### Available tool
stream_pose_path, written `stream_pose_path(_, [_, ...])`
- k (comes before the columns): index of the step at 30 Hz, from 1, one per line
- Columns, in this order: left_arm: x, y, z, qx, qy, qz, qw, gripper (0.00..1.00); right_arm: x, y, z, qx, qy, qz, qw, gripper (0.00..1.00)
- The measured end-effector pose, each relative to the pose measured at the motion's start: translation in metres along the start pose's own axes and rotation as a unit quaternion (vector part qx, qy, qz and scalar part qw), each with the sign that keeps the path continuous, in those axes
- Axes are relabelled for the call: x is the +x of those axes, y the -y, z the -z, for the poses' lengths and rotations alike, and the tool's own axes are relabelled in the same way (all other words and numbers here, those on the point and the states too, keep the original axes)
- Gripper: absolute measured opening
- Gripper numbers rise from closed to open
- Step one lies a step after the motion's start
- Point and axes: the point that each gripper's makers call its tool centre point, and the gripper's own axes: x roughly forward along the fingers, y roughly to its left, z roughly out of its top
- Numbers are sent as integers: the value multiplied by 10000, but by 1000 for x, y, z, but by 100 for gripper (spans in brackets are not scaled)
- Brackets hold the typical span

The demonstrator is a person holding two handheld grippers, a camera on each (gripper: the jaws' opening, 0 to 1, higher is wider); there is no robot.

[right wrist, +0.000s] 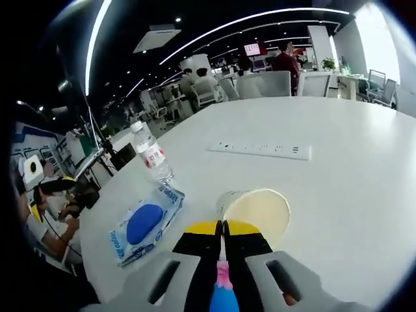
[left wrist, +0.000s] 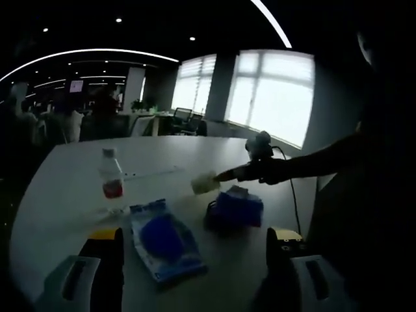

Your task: Arrange the tabletop items into an orderly group along one side of the table until the central work area is clear of visible clutter.

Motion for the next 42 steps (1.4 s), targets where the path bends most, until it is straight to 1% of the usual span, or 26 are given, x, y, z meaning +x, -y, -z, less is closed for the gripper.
stream_pose_path(5, [0, 2, 0, 68, -24, -6, 10000, 89, -5, -3, -14, -215, 95, -28, 9997, 0])
stream_pose_path(8, [1, 4, 3, 148, -114, 11, 9998, 89, -7, -6, -24, -464, 120, -60, 9988, 0])
stream_pose_path(11, [2, 7, 4, 175, -167, 13, 9997, 89, -5, -9, -34, -609, 163, -111, 9980, 0])
stream_pose_path(14, [3, 7, 1, 168, -136, 17, 9998, 90, -5, -15, -45, -912, 152, -175, 9956, 0])
stream_pose_path(16, [4, 9, -1, 170, -148, 28, 9997, 91, -2, -16, -54, -1017, 110, -207, 9945, 0])
stream_pose_path(18, [5, 9, -1, 169, -177, 26, 9997, 94, -3, -22, -61, -1145, 141, -253, 9930, 0])
stream_pose_path(19, [5, 8, 0, 158, -222, 14, 9996, 94, -4, -28, -65, -1272, 53, -287, 9914, 0])
stream_pose_path(21, [5, 8, -1, 147, -208, 4, 9997, 95, -2, -35, -74, -1502, 64, -392, 9879, 0])
stream_pose_path(24, [6, 10, -3, 115, -196, 4, 9997, 95, 4, -43, -79, -1771, -20, -499, 9829, 0])
stream_pose_path(25, [7, 8, -2, 111, -238, -23, 9997, 95, 5, -47, -83, -1940, -70, -548, 9795, 0])
stream_pose_path(27, [7, 9, -2, 112, -266, -32, 9996, 96, 6, -51, -85, -2119, -131, -602, 9753, 0])
stream_pose_path(29, [7, 10, -3, 110, -274, -34, 9996, 97, 10, -55, -88, -2343, -201, -664, 9697, 0])
stream_pose_path(35, [5, 9, -2, 65, -337, -99, 9994, 99, 16, -66, -100, -2698, -337, -806, 9590, 0])
stream_pose_path(39, [5, 10, -1, 69, -351, -99, 9993, 99, 23, -74, -100, -2832, -429, -885, 9540, 0])
stream_pose_path(42, [5, 10, 0, 88, -377, -95, 9992, 99, 29, -77, -101, -2886, -485, -920, 9518, 0])
